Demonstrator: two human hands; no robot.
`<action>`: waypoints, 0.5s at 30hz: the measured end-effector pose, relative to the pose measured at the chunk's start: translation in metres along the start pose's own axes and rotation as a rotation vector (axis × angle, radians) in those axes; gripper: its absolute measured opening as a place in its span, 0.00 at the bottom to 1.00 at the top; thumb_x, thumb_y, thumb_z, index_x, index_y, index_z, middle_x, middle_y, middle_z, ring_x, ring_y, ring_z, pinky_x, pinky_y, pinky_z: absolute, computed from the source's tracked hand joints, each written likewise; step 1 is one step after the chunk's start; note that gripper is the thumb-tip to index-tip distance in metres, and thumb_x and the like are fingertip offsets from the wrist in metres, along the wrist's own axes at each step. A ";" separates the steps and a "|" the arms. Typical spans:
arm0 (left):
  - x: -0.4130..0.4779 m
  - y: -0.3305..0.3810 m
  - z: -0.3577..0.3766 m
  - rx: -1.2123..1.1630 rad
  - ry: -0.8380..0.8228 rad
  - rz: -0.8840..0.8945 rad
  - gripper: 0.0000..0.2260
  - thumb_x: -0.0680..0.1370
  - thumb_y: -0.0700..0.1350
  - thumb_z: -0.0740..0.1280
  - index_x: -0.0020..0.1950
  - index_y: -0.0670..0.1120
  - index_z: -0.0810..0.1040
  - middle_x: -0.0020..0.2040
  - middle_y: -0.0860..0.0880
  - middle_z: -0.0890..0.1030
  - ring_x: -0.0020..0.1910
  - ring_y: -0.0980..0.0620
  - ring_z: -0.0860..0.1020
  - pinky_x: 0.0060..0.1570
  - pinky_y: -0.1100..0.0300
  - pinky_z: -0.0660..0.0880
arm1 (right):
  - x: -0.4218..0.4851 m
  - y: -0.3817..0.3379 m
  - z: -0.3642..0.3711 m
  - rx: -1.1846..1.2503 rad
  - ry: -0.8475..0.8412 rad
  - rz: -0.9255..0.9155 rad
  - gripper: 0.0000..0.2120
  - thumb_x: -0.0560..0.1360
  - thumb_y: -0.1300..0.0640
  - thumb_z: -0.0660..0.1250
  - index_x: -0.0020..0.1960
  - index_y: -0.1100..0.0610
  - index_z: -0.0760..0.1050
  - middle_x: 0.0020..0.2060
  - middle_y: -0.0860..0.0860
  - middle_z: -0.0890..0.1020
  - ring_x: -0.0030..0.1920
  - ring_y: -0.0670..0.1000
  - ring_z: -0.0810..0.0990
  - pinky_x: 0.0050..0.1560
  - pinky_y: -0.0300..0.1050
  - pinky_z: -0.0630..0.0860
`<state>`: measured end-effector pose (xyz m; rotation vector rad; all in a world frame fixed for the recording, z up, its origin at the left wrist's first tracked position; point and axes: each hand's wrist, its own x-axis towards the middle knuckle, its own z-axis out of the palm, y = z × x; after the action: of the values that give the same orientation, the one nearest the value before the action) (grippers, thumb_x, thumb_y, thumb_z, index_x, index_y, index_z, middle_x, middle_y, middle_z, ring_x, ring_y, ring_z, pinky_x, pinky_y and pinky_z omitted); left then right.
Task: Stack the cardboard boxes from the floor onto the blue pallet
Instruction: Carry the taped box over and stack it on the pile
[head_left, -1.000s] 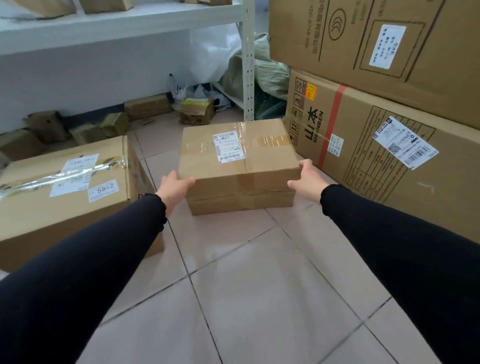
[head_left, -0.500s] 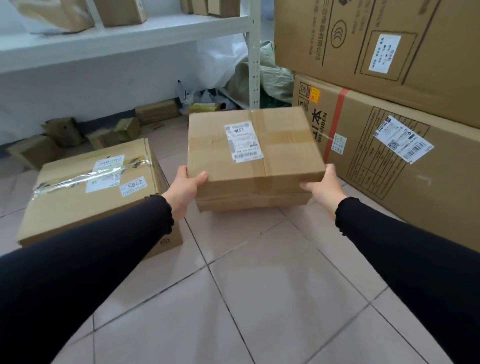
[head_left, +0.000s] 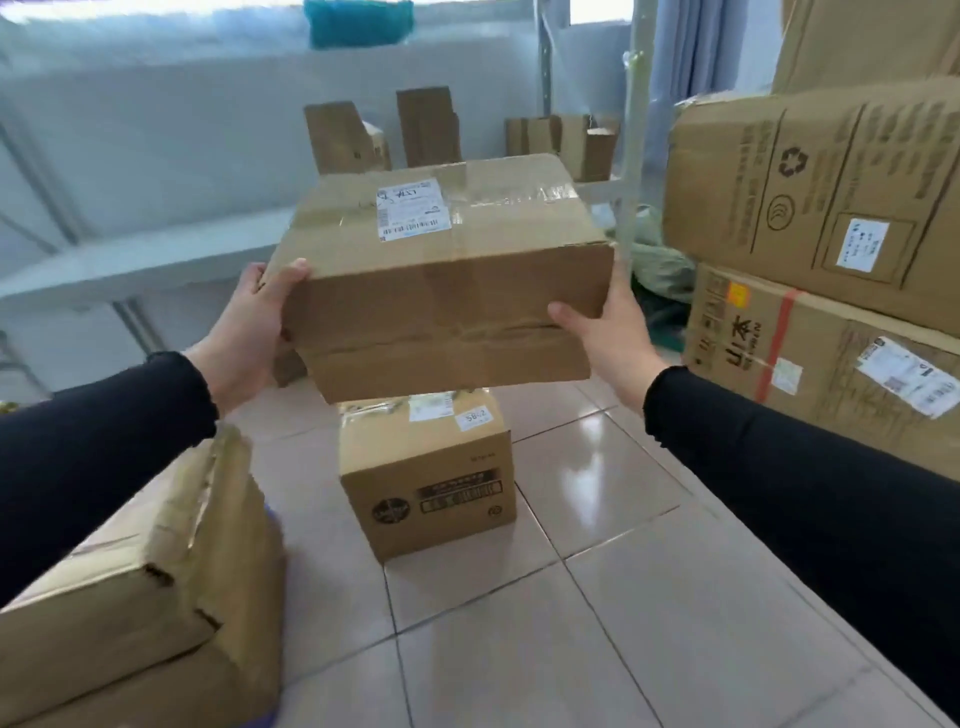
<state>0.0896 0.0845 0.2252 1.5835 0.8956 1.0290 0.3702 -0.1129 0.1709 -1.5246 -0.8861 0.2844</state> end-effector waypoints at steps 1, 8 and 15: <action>-0.007 0.005 -0.035 0.016 0.040 0.003 0.18 0.79 0.60 0.65 0.64 0.52 0.70 0.53 0.51 0.76 0.49 0.51 0.76 0.46 0.52 0.77 | -0.008 -0.017 0.025 0.021 -0.053 -0.012 0.40 0.78 0.57 0.73 0.82 0.49 0.55 0.66 0.46 0.76 0.67 0.49 0.76 0.72 0.50 0.71; -0.082 0.029 -0.248 0.095 0.311 0.024 0.08 0.80 0.55 0.65 0.45 0.54 0.71 0.42 0.54 0.72 0.38 0.57 0.72 0.38 0.61 0.70 | -0.084 -0.097 0.191 0.096 -0.291 -0.106 0.36 0.76 0.53 0.75 0.77 0.42 0.58 0.65 0.48 0.79 0.64 0.51 0.80 0.67 0.57 0.78; -0.140 0.012 -0.381 0.099 0.441 -0.045 0.17 0.80 0.58 0.63 0.64 0.50 0.71 0.51 0.53 0.74 0.48 0.56 0.72 0.46 0.58 0.70 | -0.150 -0.125 0.301 0.128 -0.462 -0.102 0.38 0.75 0.50 0.76 0.79 0.47 0.61 0.63 0.44 0.80 0.62 0.46 0.80 0.66 0.51 0.79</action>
<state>-0.3147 0.0845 0.2618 1.4310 1.2892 1.3468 0.0294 -0.0016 0.1846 -1.3096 -1.2782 0.6224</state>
